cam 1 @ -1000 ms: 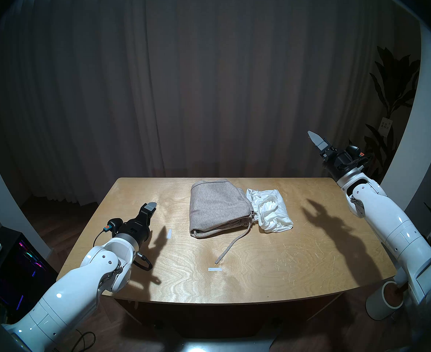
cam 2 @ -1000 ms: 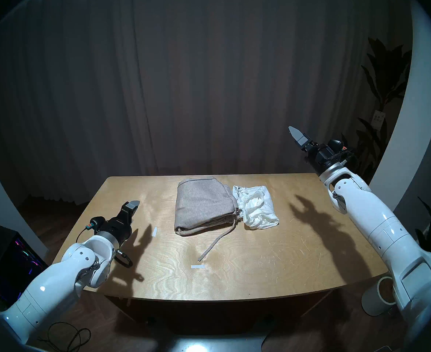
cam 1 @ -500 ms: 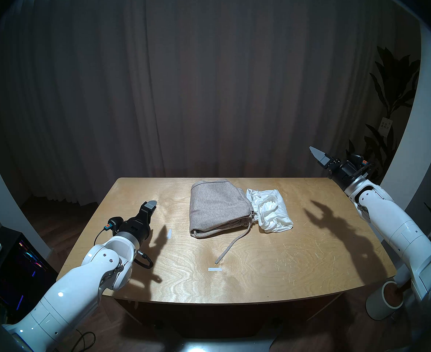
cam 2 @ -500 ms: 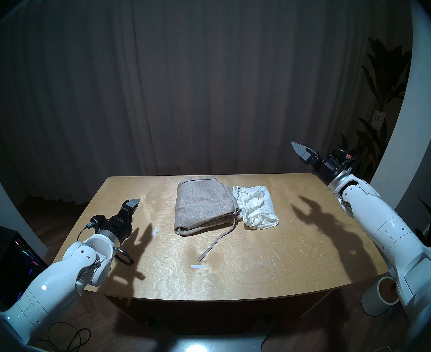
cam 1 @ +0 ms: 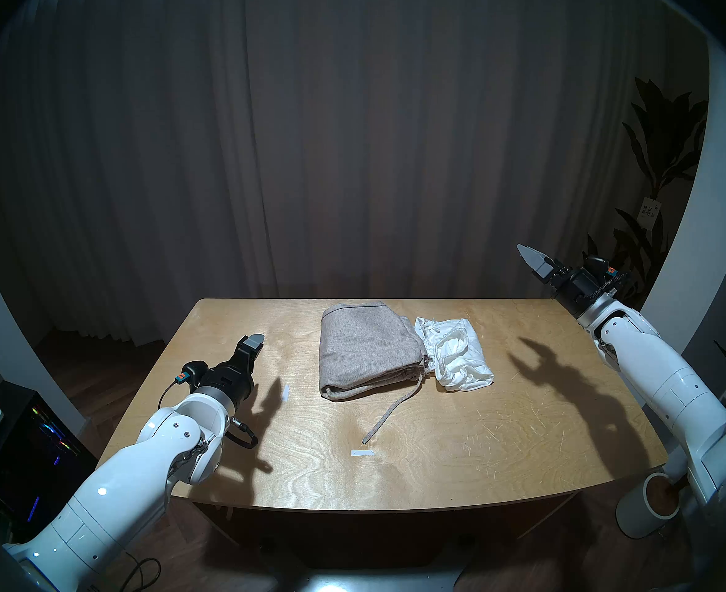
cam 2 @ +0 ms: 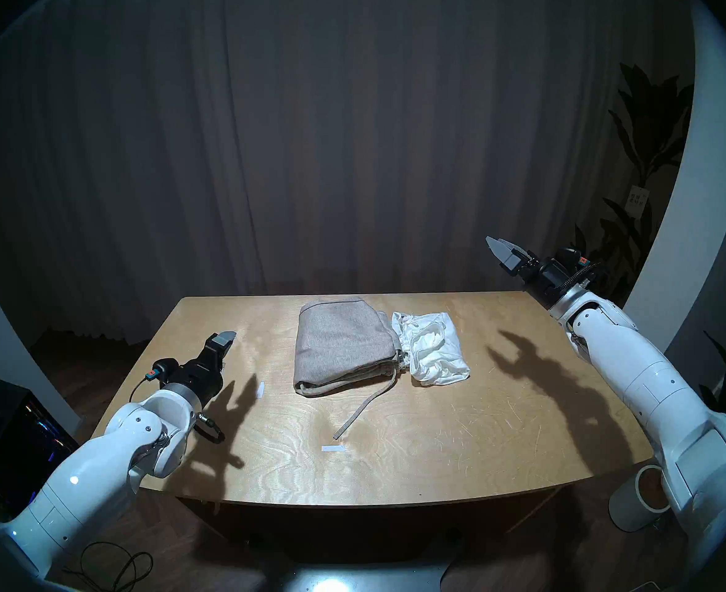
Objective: Fold pants twice and stack them
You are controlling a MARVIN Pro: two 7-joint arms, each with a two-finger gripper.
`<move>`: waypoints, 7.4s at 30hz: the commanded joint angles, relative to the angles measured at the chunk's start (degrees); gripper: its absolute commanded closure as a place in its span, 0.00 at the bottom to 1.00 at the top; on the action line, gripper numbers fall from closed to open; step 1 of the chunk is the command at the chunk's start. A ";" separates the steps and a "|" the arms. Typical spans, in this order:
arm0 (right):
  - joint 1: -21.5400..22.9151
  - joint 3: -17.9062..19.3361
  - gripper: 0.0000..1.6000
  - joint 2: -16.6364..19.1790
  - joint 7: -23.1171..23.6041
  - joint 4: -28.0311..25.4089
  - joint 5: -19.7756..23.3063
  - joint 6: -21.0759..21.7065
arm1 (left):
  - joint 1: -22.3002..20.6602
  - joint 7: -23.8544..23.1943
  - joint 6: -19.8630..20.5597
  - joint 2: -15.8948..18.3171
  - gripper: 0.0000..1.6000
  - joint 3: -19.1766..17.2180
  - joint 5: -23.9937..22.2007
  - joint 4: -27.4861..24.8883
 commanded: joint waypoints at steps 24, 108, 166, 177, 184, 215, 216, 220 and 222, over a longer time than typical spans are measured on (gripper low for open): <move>-4.74 -1.07 0.00 11.47 -6.75 -11.81 -25.54 -5.59 | -4.53 -0.31 4.03 -1.35 0.00 0.31 0.73 1.73; -41.86 12.94 0.00 8.35 -49.67 -51.41 45.11 -5.90 | -4.70 6.33 10.43 -4.40 0.00 0.62 -7.51 1.08; -33.86 1.58 0.00 -11.73 -48.72 -48.97 55.19 -6.62 | -25.61 -2.16 47.20 -9.25 0.00 11.99 -4.95 23.88; -29.45 -1.86 0.00 -16.68 -49.67 -43.30 53.81 -9.47 | -26.88 -6.07 48.53 -10.32 0.00 12.90 -3.74 28.76; -26.71 -4.53 0.00 -18.77 -48.77 -37.78 51.81 -9.35 | -28.62 -7.06 48.60 -12.38 0.00 13.65 -3.40 33.36; -17.53 -8.32 0.00 -24.24 -46.68 -23.22 50.56 -3.57 | -31.82 -22.98 50.30 -13.69 0.00 16.07 1.36 41.49; -17.94 -8.12 0.00 -23.90 -46.58 -23.68 51.04 -3.00 | -32.01 -23.14 50.32 -13.75 0.00 16.13 1.49 41.77; -20.06 -7.43 0.00 -21.34 -45.96 -26.27 51.18 -2.31 | -32.61 -23.31 50.45 -13.84 0.00 16.27 1.67 42.69; -21.38 -6.78 0.00 -19.94 -46.05 -27.60 51.61 -2.30 | -32.84 -23.71 50.60 -13.87 0.00 16.37 1.79 43.07</move>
